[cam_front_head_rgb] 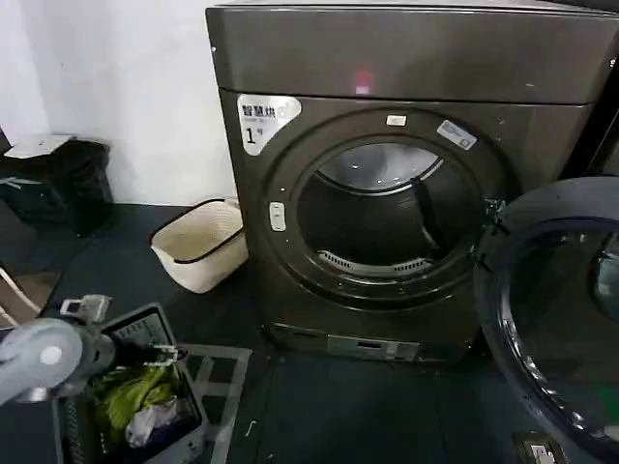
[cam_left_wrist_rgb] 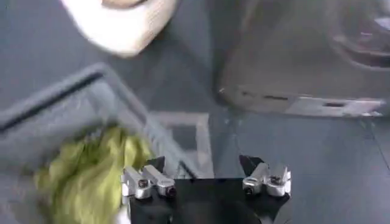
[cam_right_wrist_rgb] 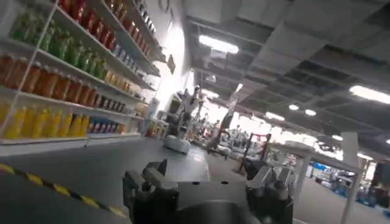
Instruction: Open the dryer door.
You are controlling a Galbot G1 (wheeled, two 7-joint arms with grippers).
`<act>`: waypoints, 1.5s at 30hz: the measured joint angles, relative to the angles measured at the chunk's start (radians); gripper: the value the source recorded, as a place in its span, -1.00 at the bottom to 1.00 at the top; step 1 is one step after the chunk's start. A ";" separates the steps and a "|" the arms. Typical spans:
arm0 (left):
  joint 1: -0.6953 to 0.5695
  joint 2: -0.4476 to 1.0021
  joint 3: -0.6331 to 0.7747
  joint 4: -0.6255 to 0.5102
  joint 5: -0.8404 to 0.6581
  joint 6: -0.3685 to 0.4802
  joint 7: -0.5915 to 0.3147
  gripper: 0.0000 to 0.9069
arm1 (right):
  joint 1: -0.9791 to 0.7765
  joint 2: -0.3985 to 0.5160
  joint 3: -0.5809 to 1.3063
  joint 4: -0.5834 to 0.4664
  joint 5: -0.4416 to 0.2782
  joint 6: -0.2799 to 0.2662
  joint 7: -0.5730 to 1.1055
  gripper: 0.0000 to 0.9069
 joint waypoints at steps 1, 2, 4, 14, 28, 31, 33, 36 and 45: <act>0.000 -0.005 0.004 0.001 -0.059 0.000 -0.048 1.00 | 0.000 0.001 0.000 0.002 0.003 0.002 -0.001 1.00; 0.000 -0.010 0.007 0.001 -0.108 0.000 -0.090 1.00 | 0.001 0.003 0.000 0.003 0.007 0.004 -0.002 1.00; 0.006 -0.017 0.009 0.000 -0.168 0.000 -0.153 1.00 | 0.001 0.005 0.001 0.006 0.017 0.009 -0.004 1.00; 0.052 -0.024 0.016 0.005 -0.248 0.000 -0.218 1.00 | -0.007 0.013 0.023 -0.005 0.029 0.009 -0.020 1.00; 0.061 -0.043 0.017 0.018 -0.258 0.000 -0.227 1.00 | -0.026 0.012 0.038 -0.046 -0.006 0.040 -0.014 1.00; 0.071 -0.042 0.013 0.017 -0.259 0.000 -0.227 1.00 | -0.027 0.012 0.038 -0.047 -0.006 0.043 -0.014 1.00; 0.076 -0.040 0.011 0.017 -0.260 0.000 -0.227 1.00 | -0.027 0.012 0.037 -0.047 -0.006 0.044 -0.015 1.00; 0.081 -0.039 0.010 0.017 -0.262 0.000 -0.228 1.00 | -0.028 0.011 0.038 -0.048 -0.006 0.048 -0.015 1.00; 0.092 -0.043 0.009 0.014 -0.284 0.000 -0.228 1.00 | -0.031 0.009 0.047 -0.057 -0.008 0.062 -0.023 1.00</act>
